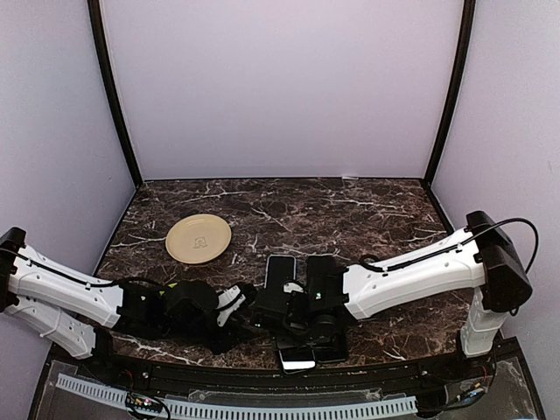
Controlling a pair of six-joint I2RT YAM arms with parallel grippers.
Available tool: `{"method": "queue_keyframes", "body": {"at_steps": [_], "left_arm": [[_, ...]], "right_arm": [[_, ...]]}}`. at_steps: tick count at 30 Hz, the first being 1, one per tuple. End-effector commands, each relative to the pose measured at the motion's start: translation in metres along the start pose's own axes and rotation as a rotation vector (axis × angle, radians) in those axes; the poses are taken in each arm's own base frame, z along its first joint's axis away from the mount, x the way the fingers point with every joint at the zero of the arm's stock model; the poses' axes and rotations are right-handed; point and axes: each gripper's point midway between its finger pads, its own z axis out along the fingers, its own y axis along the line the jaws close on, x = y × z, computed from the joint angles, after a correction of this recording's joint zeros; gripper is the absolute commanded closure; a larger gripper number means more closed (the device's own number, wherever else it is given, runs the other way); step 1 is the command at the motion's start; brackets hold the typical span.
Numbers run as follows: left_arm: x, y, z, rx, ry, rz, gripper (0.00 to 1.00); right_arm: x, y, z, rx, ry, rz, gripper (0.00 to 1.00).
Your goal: Put the phone into the phone case
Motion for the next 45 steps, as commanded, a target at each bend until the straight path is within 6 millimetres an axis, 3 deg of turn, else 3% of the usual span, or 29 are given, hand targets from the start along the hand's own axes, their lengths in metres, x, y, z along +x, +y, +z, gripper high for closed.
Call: {"method": "queue_keyframes", "body": {"at_steps": [1, 11, 16, 18, 24, 29, 33, 39, 45], "left_arm": [[0.001, 0.012, -0.001, -0.050, 0.005, -0.045, 0.58], [-0.003, 0.017, -0.009, -0.041, -0.041, -0.061, 0.57], [0.001, 0.022, -0.011, -0.051, -0.034, -0.069, 0.57], [0.002, 0.023, -0.010, -0.052, -0.033, -0.071, 0.57], [0.002, 0.025, -0.010, -0.048, -0.027, -0.072, 0.57], [0.003, 0.026, -0.009, -0.046, -0.023, -0.064, 0.56], [0.002, 0.025, -0.009, -0.038, -0.025, -0.062, 0.56], [0.003, 0.025, -0.009, -0.033, -0.021, -0.060, 0.56], [0.003, 0.025, -0.008, -0.031, -0.016, -0.059, 0.56]], "right_arm": [[-0.004, 0.004, -0.001, 0.040, -0.016, -0.001, 0.74], [-0.002, 0.002, 0.014, 0.101, -0.028, -0.058, 0.78], [0.012, -0.012, 0.024, 0.175, 0.012, -0.095, 0.74], [0.018, -0.017, 0.030, 0.191, 0.032, -0.104, 0.61], [0.017, -0.015, 0.030, 0.210, 0.047, -0.124, 0.03], [0.010, 0.006, 0.016, 0.139, 0.055, -0.156, 0.02], [0.013, 0.005, 0.013, 0.117, 0.094, -0.150, 0.02], [0.041, 0.007, 0.035, -0.007, 0.213, -0.125, 0.02], [0.055, -0.005, 0.054, 0.090, 0.273, -0.188, 0.09]]}}
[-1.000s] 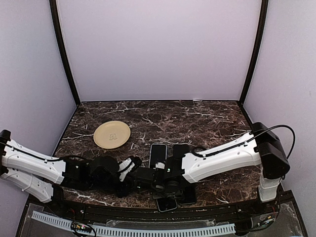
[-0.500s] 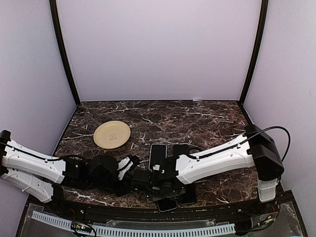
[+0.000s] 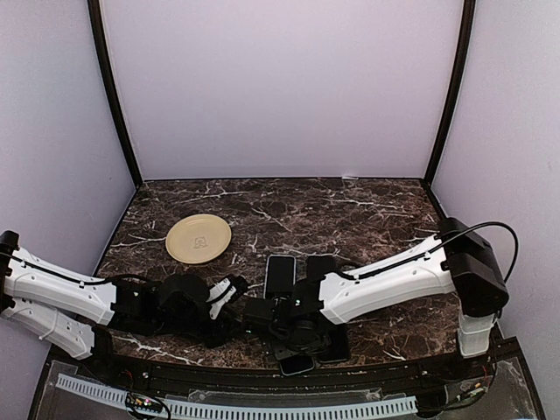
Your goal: Put the phone into the phone case
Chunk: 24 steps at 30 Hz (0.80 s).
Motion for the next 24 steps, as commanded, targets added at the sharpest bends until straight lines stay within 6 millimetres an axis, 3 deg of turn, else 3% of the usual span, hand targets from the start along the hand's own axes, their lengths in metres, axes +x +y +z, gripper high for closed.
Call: {"method": "queue_keyframes", "body": {"at_steps": [1, 5, 8, 11, 15, 17, 18, 21, 24], "left_arm": [[0.000, 0.001, -0.002, 0.006, -0.002, 0.009, 0.56], [-0.002, 0.001, -0.003, 0.012, -0.005, 0.003, 0.56], [-0.004, 0.001, -0.004, 0.016, -0.007, -0.003, 0.56], [-0.004, 0.002, -0.004, 0.010, 0.002, 0.001, 0.56], [-0.003, 0.001, 0.001, 0.038, 0.018, -0.026, 0.54], [-0.005, -0.004, 0.002, 0.078, 0.007, -0.057, 0.47], [-0.008, -0.008, 0.001, 0.107, -0.005, -0.080, 0.38], [-0.035, -0.021, -0.006, 0.216, -0.146, -0.141, 0.19], [-0.061, -0.023, -0.027, 0.289, -0.309, -0.220, 0.09]], "right_arm": [[0.022, -0.006, 0.029, 0.057, 0.109, -0.040, 0.12], [0.015, -0.021, 0.026, 0.121, 0.056, -0.015, 0.22], [0.005, -0.023, 0.021, 0.133, 0.006, -0.008, 0.37], [-0.004, -0.018, 0.016, 0.125, -0.032, -0.013, 0.48], [-0.029, 0.001, -0.007, 0.046, -0.151, -0.034, 0.61], [-0.041, 0.007, -0.020, 0.013, -0.227, -0.036, 0.66], [-0.046, 0.010, -0.026, -0.003, -0.266, -0.039, 0.69], [-0.060, 0.020, -0.046, -0.068, -0.376, -0.057, 0.72], [-0.075, 0.025, -0.070, -0.101, -0.479, -0.047, 0.74]]}}
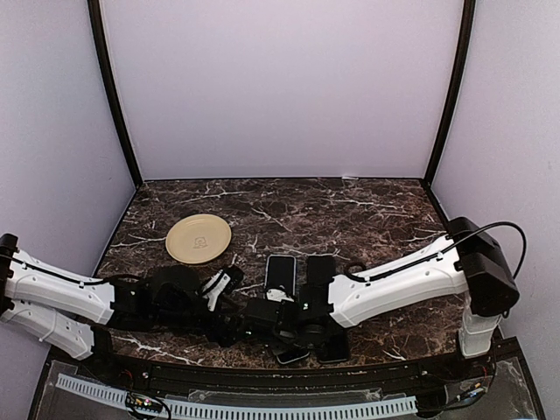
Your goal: Put the phone into the phone case
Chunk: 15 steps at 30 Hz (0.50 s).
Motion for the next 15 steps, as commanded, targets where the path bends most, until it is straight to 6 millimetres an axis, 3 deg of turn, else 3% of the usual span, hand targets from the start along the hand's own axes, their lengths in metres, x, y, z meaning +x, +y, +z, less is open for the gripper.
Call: {"method": "queue_keyframes", "body": {"at_steps": [1, 5, 9, 15], "left_arm": [[-0.052, -0.025, -0.030, 0.182, -0.284, -0.093, 0.06], [-0.069, -0.029, -0.048, 0.211, -0.393, -0.106, 0.02], [-0.077, -0.020, -0.051, 0.173, -0.437, -0.147, 0.03], [-0.098, -0.024, -0.062, 0.216, -0.531, -0.189, 0.13]], "right_arm": [[-0.061, 0.016, -0.054, -0.099, -0.291, 0.039, 0.74], [-0.079, 0.024, -0.083, -0.129, -0.418, 0.020, 0.74], [-0.088, 0.032, -0.107, -0.157, -0.519, -0.004, 0.74], [-0.095, 0.040, -0.138, -0.215, -0.634, -0.041, 0.74]]}}
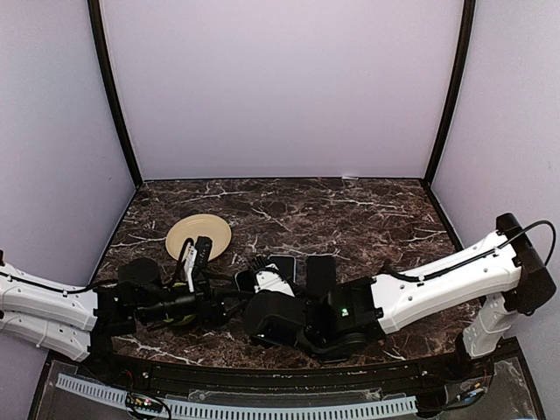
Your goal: Put the phone into the phone case
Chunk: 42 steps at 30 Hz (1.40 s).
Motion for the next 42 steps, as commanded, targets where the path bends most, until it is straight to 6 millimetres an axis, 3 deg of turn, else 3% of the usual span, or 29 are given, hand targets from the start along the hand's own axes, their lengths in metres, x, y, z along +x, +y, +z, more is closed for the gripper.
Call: {"method": "queue_keyframes", "body": {"at_steps": [1, 4, 9, 13, 17, 20, 24, 25, 26, 29, 34, 36, 39, 42], "left_arm": [[-0.030, -0.015, -0.001, 0.062, -0.119, -0.030, 0.17], [-0.028, -0.020, 0.007, 0.079, -0.082, -0.010, 0.28], [-0.023, -0.035, 0.016, 0.153, -0.025, 0.019, 0.59], [-0.023, -0.049, 0.017, 0.227, -0.014, 0.048, 0.70], [-0.023, -0.056, 0.013, 0.263, -0.007, 0.095, 0.89], [-0.022, -0.061, 0.010, 0.280, 0.005, 0.131, 1.00], [-0.027, -0.071, 0.003, 0.322, -0.003, 0.219, 1.00], [-0.028, -0.076, -0.001, 0.346, -0.009, 0.258, 1.00], [-0.030, -0.080, -0.005, 0.359, -0.012, 0.282, 1.00], [-0.030, -0.089, -0.016, 0.405, -0.011, 0.392, 1.00], [-0.028, -0.109, -0.033, 0.519, -0.008, 0.484, 1.00], [-0.028, -0.115, -0.034, 0.552, -0.008, 0.501, 1.00], [-0.029, -0.119, -0.031, 0.568, 0.006, 0.513, 1.00], [-0.036, -0.125, -0.031, 0.583, -0.012, 0.530, 1.00]], "right_arm": [[-0.046, 0.009, -0.026, -0.055, -0.188, 0.035, 0.74], [-0.056, 0.008, -0.035, -0.071, -0.231, 0.035, 0.75], [-0.062, 0.011, -0.039, -0.091, -0.252, 0.002, 0.75], [-0.060, 0.029, -0.040, -0.178, -0.237, -0.058, 0.75], [-0.061, 0.029, -0.045, -0.207, -0.242, -0.089, 0.69], [-0.063, 0.028, -0.051, -0.256, -0.249, -0.115, 0.51], [-0.057, 0.033, -0.058, -0.394, -0.204, -0.168, 0.10], [-0.050, 0.039, -0.063, -0.461, -0.169, -0.203, 0.03], [-0.048, 0.040, -0.069, -0.512, -0.145, -0.234, 0.02], [-0.047, 0.033, -0.089, -0.647, -0.096, -0.274, 0.02], [-0.076, 0.020, -0.121, -0.818, -0.236, -0.255, 0.04], [-0.088, 0.024, -0.132, -0.876, -0.297, -0.261, 0.13], [-0.093, 0.030, -0.134, -0.915, -0.310, -0.287, 0.34], [-0.083, 0.034, -0.123, -0.918, -0.248, -0.305, 0.39]]}}
